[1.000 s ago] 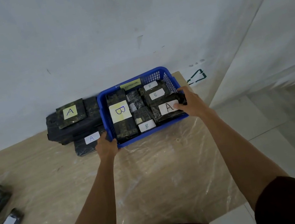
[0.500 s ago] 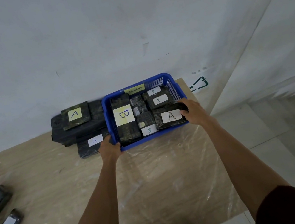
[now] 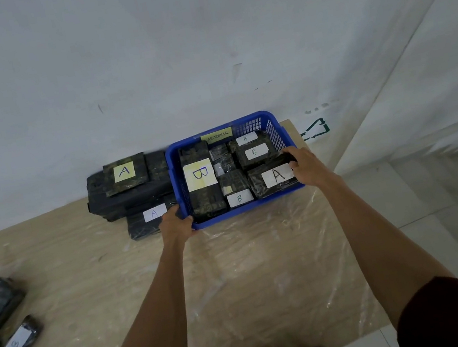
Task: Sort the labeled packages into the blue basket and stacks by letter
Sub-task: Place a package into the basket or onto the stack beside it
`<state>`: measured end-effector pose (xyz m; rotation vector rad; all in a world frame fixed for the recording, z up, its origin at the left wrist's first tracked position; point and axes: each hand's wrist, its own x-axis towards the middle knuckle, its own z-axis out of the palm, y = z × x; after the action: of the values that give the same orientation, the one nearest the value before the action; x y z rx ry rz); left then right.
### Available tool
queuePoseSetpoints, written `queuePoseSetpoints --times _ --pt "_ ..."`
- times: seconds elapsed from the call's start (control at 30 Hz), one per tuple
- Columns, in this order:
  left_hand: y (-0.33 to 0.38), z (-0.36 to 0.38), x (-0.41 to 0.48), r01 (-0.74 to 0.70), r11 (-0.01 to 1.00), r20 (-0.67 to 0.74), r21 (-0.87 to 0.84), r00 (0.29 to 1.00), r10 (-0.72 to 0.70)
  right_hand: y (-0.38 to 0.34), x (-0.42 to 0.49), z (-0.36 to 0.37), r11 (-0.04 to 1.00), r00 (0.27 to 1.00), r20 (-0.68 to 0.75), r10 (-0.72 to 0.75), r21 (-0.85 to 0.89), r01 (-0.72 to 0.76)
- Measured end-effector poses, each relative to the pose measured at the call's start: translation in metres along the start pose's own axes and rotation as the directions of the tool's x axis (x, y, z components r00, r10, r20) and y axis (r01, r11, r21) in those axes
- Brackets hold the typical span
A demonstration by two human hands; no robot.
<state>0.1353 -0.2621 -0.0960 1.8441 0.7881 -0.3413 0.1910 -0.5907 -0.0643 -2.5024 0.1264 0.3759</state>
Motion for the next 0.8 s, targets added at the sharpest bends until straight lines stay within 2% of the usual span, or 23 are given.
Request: queuePoseSetpoints --times 0.3,0.47,0.63,0.8 --pt "0.002 -0.008 0.000 0.004 1.000 0.042 0.006 0.999 -0.005 -0.021 -0.017 0.002 0.998 0.996 -0.070 0.064 0.014 -0.063" --pt "-0.001 -0.033 -0.004 -0.010 0.996 0.051 -0.087 0.999 0.014 -0.061 -0.030 0.012 0.996 0.987 -0.161 -0.011 -0.094 -0.004" --pt "-0.014 -0.097 -0.019 -0.095 0.992 0.051 -0.081 0.994 0.100 -0.125 -0.055 0.051 0.988 0.974 -0.188 -0.125 -0.111 0.105" --pt "-0.067 -0.199 -0.030 -0.114 0.993 0.045 0.028 0.993 0.113 -0.200 -0.096 0.130 0.975 0.969 -0.115 -0.221 -0.048 0.216"
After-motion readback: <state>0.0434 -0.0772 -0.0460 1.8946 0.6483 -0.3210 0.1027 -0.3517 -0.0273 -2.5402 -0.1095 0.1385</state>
